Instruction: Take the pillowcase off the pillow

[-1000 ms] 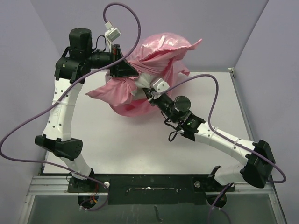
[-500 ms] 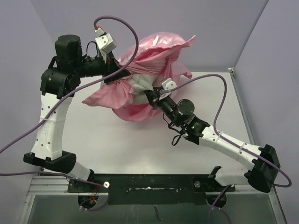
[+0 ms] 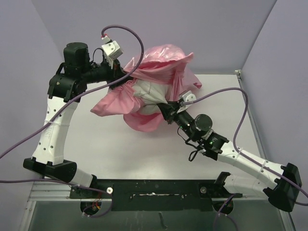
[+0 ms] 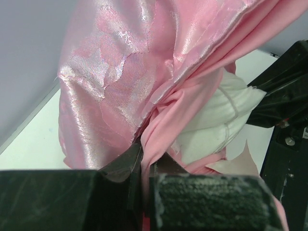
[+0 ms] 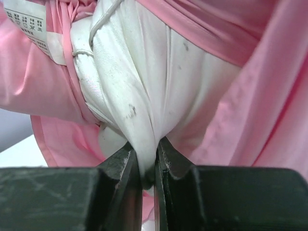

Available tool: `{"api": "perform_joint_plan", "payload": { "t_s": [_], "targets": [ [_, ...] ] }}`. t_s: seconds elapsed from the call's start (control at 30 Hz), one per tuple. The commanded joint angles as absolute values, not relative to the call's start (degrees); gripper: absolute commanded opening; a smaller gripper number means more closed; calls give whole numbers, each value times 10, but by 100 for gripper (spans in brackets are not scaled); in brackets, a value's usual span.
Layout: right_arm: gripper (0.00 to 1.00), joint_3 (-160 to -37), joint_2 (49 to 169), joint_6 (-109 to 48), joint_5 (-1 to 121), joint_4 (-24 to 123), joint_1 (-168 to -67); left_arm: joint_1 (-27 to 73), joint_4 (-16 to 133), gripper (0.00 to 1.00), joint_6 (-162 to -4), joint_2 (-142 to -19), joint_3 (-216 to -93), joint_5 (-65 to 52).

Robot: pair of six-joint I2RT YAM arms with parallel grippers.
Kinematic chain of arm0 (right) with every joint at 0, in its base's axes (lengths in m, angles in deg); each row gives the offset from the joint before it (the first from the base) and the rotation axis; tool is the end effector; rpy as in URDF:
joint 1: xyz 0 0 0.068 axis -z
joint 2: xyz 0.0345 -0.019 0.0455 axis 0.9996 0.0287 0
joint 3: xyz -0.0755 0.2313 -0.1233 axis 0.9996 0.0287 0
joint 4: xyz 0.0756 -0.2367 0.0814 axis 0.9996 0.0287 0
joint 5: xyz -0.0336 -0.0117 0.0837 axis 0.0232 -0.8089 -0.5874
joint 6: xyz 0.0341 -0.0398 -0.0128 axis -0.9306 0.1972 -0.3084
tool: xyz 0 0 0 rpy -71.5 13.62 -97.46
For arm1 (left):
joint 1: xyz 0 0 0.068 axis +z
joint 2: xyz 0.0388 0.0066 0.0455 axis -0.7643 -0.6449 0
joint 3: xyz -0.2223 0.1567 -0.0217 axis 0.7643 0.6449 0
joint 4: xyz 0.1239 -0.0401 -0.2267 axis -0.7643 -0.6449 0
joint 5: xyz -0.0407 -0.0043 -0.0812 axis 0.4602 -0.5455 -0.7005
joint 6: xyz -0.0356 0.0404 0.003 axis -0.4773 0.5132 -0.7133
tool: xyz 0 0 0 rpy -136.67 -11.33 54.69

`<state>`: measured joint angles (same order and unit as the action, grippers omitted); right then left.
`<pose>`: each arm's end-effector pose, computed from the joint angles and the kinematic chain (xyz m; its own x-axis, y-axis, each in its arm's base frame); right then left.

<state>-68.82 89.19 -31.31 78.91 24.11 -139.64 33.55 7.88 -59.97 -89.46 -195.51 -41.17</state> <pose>0.1638 0.1930 0.3564 0.0187 0.2281 -0.9735 -0.6522 0.7407 0.1611 0.2589 -0.1009 0.5102 -0.1624 0.2027 -0.9657 0.8706 0.4901 -0.0436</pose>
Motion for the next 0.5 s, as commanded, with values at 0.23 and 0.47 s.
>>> {"api": "perform_joint_plan", "payload": {
  "t_s": [0.23, 0.47],
  "targets": [
    [0, -710, 787, -348, 879, 364, -1315, 413, 187, 0, -482, -856, -1931, -332],
    [0, -788, 891, -380, 834, 370, -1322, 397, 143, 54, -548, -865, -1956, -409]
  ]
}}
